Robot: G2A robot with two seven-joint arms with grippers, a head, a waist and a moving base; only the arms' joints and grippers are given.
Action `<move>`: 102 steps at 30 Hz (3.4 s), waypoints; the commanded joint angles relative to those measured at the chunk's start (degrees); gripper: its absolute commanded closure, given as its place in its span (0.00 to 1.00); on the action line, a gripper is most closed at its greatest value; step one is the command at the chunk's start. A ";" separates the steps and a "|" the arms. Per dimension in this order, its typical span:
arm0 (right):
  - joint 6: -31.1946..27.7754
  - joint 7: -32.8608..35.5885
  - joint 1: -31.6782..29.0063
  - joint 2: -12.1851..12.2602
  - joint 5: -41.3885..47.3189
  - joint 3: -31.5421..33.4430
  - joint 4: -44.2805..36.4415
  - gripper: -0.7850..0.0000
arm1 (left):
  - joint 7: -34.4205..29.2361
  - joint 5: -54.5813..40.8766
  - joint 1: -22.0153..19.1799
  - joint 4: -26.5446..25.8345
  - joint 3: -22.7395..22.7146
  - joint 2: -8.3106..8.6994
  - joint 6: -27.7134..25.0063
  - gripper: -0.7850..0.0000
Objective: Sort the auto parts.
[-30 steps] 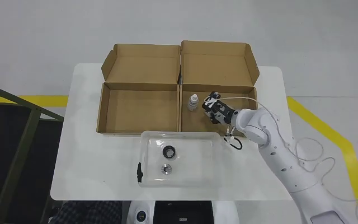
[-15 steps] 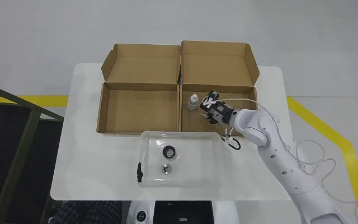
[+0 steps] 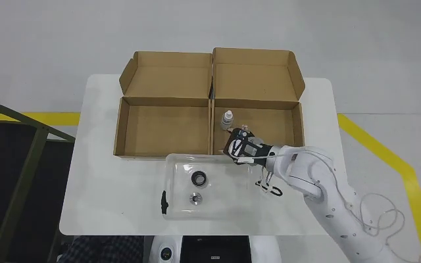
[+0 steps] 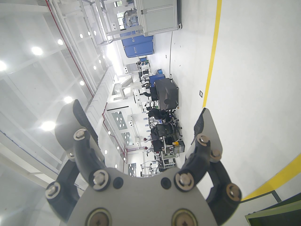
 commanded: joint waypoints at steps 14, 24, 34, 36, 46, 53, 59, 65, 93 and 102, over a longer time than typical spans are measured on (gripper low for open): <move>-3.86 -4.18 -2.66 -0.45 -3.92 -7.06 -1.47 0.35 | 0.00 0.00 0.00 0.00 0.00 0.00 0.00 0.00; -4.08 -4.86 -2.00 -1.24 -7.71 -12.19 0.91 0.28 | 0.00 0.00 0.00 0.00 0.00 0.00 0.00 0.00; -2.98 -5.13 -0.76 -1.90 -8.55 -13.98 3.78 0.31 | 0.00 0.00 0.00 0.00 0.00 0.00 0.00 0.00; -2.72 -5.22 -0.47 -2.04 -8.46 -14.20 4.58 0.31 | 0.00 0.00 0.00 0.00 0.00 0.00 0.00 0.00; -1.58 -5.97 1.05 -2.83 -8.30 -15.51 7.88 0.30 | 0.00 0.00 0.00 0.00 0.00 0.00 0.00 0.00; -1.19 -6.58 2.46 -3.62 -8.18 -17.18 10.26 0.30 | 0.00 0.00 0.00 0.00 0.00 0.00 0.00 0.00; -0.97 -7.50 3.14 -4.16 -8.35 -18.21 11.63 0.34 | 0.00 0.00 0.00 0.00 0.00 0.00 0.00 0.00; -1.20 -7.58 3.83 -4.63 -8.27 -18.98 12.78 0.49 | 0.00 0.00 0.00 0.00 0.00 0.00 0.00 0.00; -5.71 -14.12 -1.00 -2.93 -4.50 -10.69 5.03 1.00 | 0.00 0.00 0.00 0.00 0.00 0.00 0.00 0.00; -6.73 -20.43 -4.16 -1.92 -0.67 -4.85 0.77 1.00 | 0.00 0.00 0.00 0.00 0.00 0.00 0.00 0.00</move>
